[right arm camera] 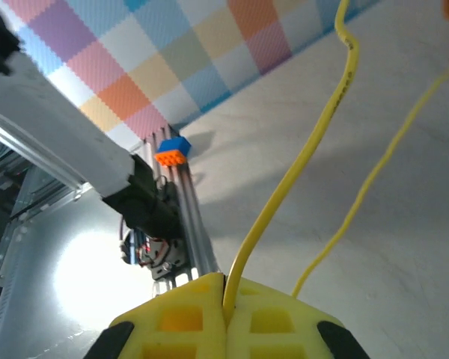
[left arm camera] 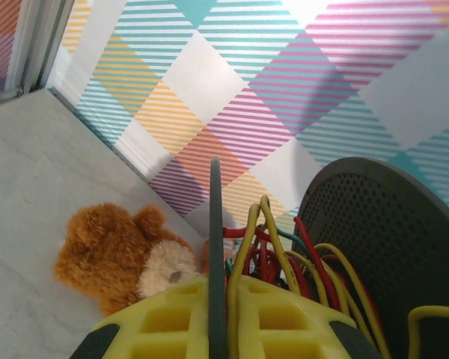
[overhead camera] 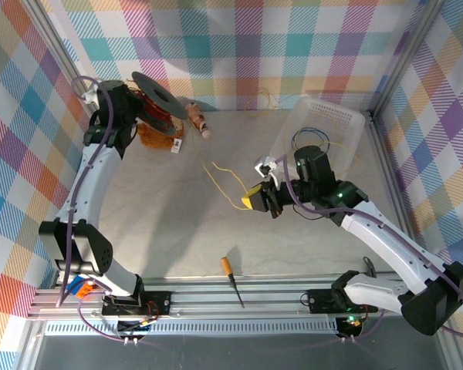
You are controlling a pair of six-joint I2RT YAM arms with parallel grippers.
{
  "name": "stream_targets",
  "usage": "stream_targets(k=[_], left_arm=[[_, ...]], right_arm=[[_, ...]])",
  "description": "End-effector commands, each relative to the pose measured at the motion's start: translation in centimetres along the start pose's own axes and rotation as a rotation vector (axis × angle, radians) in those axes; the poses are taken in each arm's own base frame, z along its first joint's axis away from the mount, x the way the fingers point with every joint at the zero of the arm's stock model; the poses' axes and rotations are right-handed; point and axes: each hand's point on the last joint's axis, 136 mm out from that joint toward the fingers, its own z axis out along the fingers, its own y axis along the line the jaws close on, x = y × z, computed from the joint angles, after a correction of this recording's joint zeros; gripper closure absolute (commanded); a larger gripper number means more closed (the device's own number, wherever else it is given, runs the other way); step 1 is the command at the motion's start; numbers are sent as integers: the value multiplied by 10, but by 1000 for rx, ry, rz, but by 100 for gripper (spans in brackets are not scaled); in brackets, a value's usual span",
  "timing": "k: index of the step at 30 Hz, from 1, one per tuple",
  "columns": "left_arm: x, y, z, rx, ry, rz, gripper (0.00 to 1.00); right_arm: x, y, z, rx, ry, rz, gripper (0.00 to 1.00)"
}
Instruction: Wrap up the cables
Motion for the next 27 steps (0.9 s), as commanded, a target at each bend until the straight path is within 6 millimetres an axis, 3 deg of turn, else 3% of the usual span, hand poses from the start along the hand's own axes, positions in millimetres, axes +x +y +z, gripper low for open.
stream_targets(k=[1,8,14,18,25,27], left_arm=[[-34,-34,-5,14,-178,127,100],[37,-51,18,0,-60,378,100],[98,-75,19,103,47,532,100],[133,-85,7,178,90,629,100],[196,-92,-23,383,224,754,100],[205,-95,-36,424,219,787,100]], right_arm=[[-35,37,-16,-82,-71,-40,100],[-117,64,-42,-80,-264,-26,100],[-173,62,-63,29,-374,-20,100],[-202,39,-84,197,-434,-20,100],[-242,-30,-128,406,-520,80,100],[-253,-50,-141,451,-541,110,100]])
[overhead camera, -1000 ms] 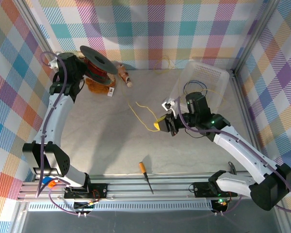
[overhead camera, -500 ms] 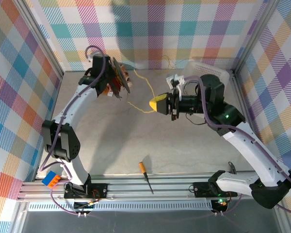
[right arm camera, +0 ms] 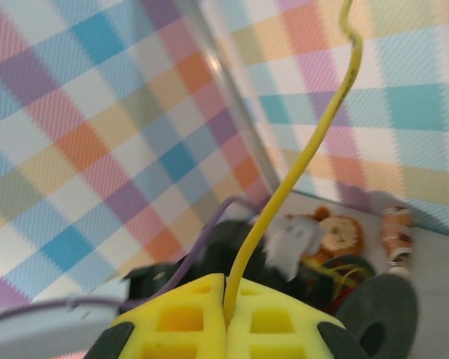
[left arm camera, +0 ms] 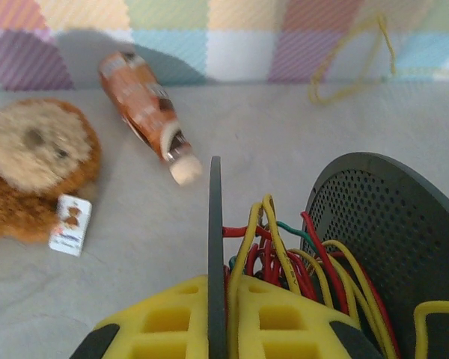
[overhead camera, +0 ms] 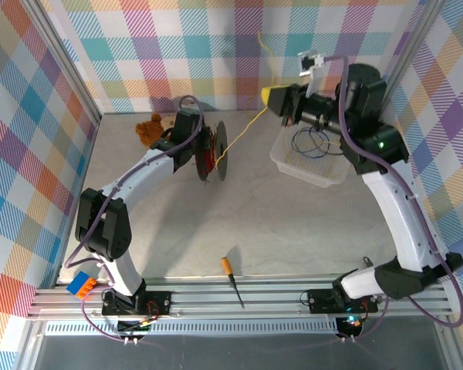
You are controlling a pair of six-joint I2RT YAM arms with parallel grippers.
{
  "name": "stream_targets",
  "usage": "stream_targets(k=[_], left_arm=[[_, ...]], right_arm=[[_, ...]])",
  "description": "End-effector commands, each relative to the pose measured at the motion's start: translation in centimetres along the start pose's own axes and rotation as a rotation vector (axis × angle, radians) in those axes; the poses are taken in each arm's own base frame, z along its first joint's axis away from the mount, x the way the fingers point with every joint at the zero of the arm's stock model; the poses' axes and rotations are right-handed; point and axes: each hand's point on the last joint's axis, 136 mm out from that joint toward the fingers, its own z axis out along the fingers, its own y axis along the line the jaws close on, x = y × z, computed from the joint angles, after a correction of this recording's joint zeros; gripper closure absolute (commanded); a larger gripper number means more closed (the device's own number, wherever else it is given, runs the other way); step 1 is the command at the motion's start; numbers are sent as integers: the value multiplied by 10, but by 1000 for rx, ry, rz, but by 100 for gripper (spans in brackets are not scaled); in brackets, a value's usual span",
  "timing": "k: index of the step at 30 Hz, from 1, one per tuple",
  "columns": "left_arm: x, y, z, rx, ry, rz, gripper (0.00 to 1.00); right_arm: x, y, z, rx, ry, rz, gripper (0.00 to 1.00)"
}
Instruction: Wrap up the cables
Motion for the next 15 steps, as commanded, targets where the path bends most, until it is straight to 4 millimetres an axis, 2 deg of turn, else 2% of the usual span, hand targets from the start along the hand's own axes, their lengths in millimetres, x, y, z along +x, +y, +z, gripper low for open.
stream_targets(k=[1,5,9,12,15], left_arm=[[-44,-30,-42,129,-185,81,100],[-29,-56,-59,242,-161,139,100],[-11,-80,-72,291,-121,248,100],[-2,-86,-72,285,-84,279,100],[4,-89,-70,271,-72,309,100]], right_arm=[[-31,-24,-4,69,-59,35,100],[-47,-61,10,145,-58,112,100],[-55,-88,21,210,-73,162,100],[-61,-85,26,171,-91,175,100],[-63,-70,34,78,-87,195,100]])
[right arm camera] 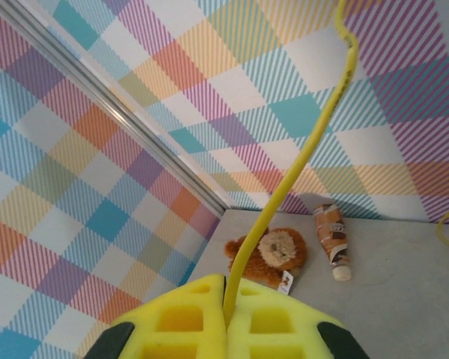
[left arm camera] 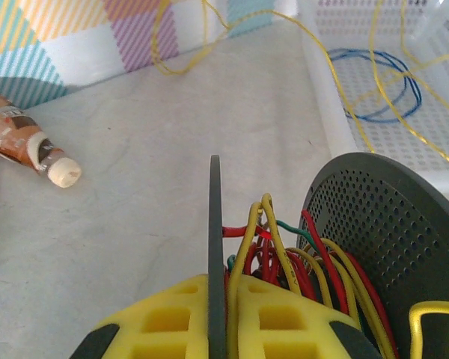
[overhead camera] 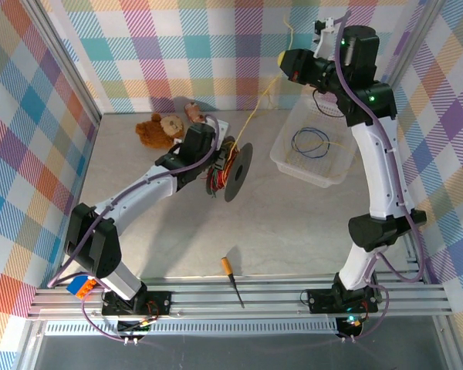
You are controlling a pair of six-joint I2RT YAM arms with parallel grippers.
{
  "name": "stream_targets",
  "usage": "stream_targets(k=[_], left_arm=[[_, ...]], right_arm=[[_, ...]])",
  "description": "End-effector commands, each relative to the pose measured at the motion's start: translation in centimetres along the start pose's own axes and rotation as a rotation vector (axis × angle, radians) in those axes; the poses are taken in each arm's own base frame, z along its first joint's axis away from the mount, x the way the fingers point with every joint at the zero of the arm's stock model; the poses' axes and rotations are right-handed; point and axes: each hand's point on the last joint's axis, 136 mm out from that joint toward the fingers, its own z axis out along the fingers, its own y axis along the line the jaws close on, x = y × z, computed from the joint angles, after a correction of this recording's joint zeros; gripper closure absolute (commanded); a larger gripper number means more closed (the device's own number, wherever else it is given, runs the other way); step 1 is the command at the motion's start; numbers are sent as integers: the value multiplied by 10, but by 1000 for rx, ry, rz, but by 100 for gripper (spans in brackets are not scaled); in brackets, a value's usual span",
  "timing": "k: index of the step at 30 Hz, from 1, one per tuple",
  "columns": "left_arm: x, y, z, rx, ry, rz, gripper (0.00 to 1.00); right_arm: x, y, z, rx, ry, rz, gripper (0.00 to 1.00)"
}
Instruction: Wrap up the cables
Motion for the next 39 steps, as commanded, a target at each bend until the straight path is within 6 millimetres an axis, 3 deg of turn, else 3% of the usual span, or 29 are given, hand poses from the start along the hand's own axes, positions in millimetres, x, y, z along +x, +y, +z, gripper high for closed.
stream_targets(k=[1,3,7,9,15,20,26,30,35,39], left_arm=[[-24,-8,-15,8,-67,58,100],[-24,-13,-16,11,-71,72,100],[-22,-25,-22,38,-77,98,100],[-21,-31,-28,62,-84,101,100],[-21,-46,-64,178,-107,86,100],[-23,-57,-99,293,-99,60,100],[-44,-52,-138,411,-185,-49,100],[-65,-36,-163,487,-283,-161,100],[-93,-2,-188,571,-424,-363,100],[-111,33,-197,592,-525,-551,100]], right_arm=[[-23,31,-10,-100,-76,-11,100],[-25,23,-7,-61,-95,-11,100],[-31,-11,1,90,-122,-25,100],[-30,-38,8,169,-111,-18,100],[-19,-142,13,452,-86,109,100],[2,-193,6,608,-25,144,100],[26,-228,-10,679,-10,206,100],[39,-247,-27,696,-27,268,100],[60,-263,-42,657,-56,363,100],[85,-267,-37,613,-39,419,100]])
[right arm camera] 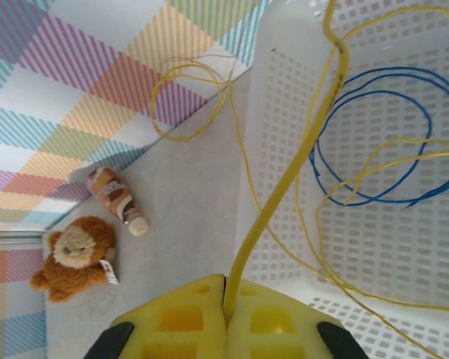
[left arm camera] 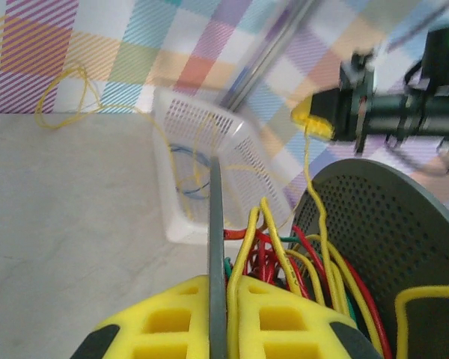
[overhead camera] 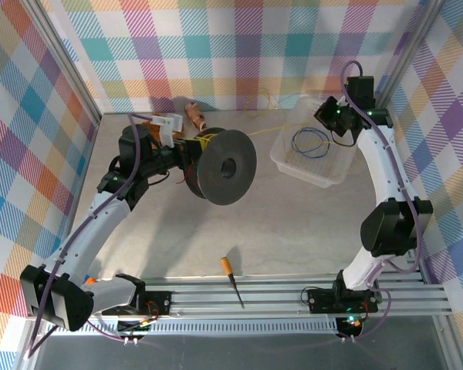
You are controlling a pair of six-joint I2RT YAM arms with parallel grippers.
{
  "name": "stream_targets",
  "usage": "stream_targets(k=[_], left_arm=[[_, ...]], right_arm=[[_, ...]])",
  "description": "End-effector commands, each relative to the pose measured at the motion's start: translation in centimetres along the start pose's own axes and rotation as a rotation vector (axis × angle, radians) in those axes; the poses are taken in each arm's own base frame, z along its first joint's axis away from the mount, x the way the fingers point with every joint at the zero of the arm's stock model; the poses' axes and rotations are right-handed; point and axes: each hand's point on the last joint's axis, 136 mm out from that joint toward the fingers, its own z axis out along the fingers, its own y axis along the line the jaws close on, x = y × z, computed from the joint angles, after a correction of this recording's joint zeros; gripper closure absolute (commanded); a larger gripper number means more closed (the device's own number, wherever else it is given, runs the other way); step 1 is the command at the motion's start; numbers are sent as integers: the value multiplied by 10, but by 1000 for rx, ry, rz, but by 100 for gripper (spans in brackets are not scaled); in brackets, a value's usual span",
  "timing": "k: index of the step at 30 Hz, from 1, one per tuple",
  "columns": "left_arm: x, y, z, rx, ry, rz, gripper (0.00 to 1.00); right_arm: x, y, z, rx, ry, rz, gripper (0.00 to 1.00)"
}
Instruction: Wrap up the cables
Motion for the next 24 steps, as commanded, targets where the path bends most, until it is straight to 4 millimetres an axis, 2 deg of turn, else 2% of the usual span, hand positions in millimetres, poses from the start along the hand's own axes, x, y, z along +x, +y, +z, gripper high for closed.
stream_targets(k=[1,5,10,12,15,21,24], left_arm=[[-75,-38,-39,203,-267,-110,100],[-103,-14,-48,245,-392,-304,100],[-123,44,-50,231,-523,-570,100],[-122,69,-49,190,-564,-650,100],[-119,96,-46,138,-610,-733,100],[-107,144,-45,-44,-694,-846,100],[-100,163,-46,-168,-713,-850,100]], right_arm=[[-20,-13,6,-36,-100,53,100],[7,-20,21,-87,-47,70,100],[46,-23,30,-121,7,38,100],[63,-23,30,-131,25,13,100],[94,-16,31,-163,60,-49,100],[168,13,26,-289,133,-249,100],[207,35,13,-375,168,-365,100]])
